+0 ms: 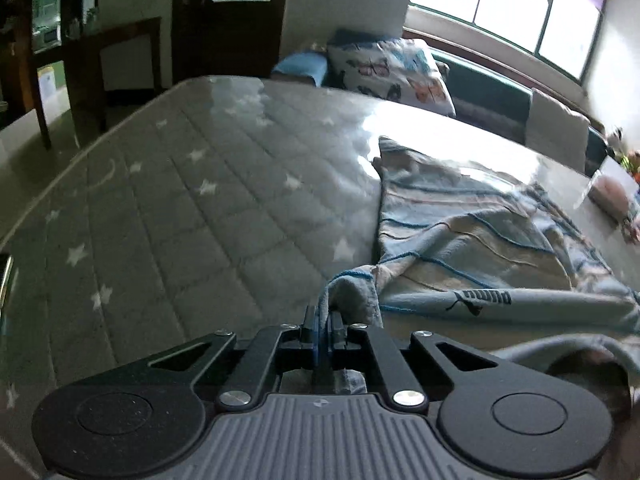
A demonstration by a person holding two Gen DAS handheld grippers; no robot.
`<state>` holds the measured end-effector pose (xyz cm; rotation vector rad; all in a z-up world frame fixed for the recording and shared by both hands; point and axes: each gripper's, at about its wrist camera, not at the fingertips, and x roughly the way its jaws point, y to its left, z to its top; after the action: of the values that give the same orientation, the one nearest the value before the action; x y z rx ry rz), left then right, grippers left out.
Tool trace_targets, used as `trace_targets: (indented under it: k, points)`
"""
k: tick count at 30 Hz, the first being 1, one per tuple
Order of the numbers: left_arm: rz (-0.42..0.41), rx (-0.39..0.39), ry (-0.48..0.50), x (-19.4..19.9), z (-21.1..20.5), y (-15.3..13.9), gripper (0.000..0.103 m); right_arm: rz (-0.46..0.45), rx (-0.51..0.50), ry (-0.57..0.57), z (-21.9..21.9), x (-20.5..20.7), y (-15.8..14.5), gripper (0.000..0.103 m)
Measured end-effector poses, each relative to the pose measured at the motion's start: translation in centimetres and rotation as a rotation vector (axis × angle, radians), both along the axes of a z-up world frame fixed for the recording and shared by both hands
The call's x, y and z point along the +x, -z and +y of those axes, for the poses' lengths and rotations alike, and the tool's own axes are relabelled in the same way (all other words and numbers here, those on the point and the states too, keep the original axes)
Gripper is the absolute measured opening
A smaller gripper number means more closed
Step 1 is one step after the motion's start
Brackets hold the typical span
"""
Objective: Fold clothes
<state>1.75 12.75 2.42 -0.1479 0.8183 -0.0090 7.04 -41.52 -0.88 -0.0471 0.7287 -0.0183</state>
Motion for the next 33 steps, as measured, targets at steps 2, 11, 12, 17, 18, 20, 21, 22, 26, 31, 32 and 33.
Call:
trace_targets:
  k: [2, 11, 12, 17, 18, 20, 21, 22, 26, 31, 32, 33]
  points:
    - [0.005, 0.001, -0.025, -0.3, 0.4, 0.3, 0.011, -0.006, -0.033, -0.003, 0.2, -0.5, 0.2, 0.009]
    - [-0.098, 0.164, 0.033, -4.6, -0.4, -2.2, 0.048, -0.044, -0.029, -0.124, 2.2, -4.4, -2.8, 0.033]
    - [-0.115, 0.174, 0.060, -5.2, -0.8, -2.6, 0.049, -0.040, -0.011, -0.162, 2.6, -4.9, -3.2, 0.037]
    - [-0.198, 0.208, 0.261, -8.6, -3.9, -3.9, 0.055, 0.011, 0.047, -0.354, 6.0, -7.1, -4.0, 0.038]
    - [-0.210, 0.208, 0.301, -9.1, -4.5, -4.0, 0.056, 0.020, 0.056, -0.390, 6.9, -7.6, -4.0, 0.038]
    - [-0.229, 0.213, 0.397, -9.9, -6.0, -3.9, 0.060, 0.038, 0.083, -0.460, 8.3, -8.2, -4.0, 0.038]
    - [-0.238, 0.226, 0.430, -10.2, -6.7, -3.7, 0.061, 0.045, 0.096, -0.493, 9.0, -8.4, -4.0, 0.038]
    - [-0.245, 0.245, 0.460, -10.3, -7.6, -3.3, 0.061, 0.051, 0.107, -0.514, 9.5, -8.5, -4.0, 0.038]
    - [-0.236, 0.285, 0.556, -10.0, -10.0, -1.3, 0.061, 0.090, 0.125, -0.607, 12.2, -9.1, -3.1, 0.038]
    - [-0.210, 0.304, 0.610, -9.3, -11.2, 0.7, 0.050, 0.125, 0.092, -0.611, 13.9, -8.8, -1.2, 0.033]
    - [-0.203, 0.296, 0.616, -9.0, -11.3, 1.0, 0.030, 0.133, 0.096, -0.610, 14.0, -8.6, -1.0, 0.022]
    - [-0.190, 0.283, 0.617, -8.8, -11.3, 1.2, 0.019, 0.135, 0.098, -0.610, 14.1, -8.6, -0.9, 0.015]
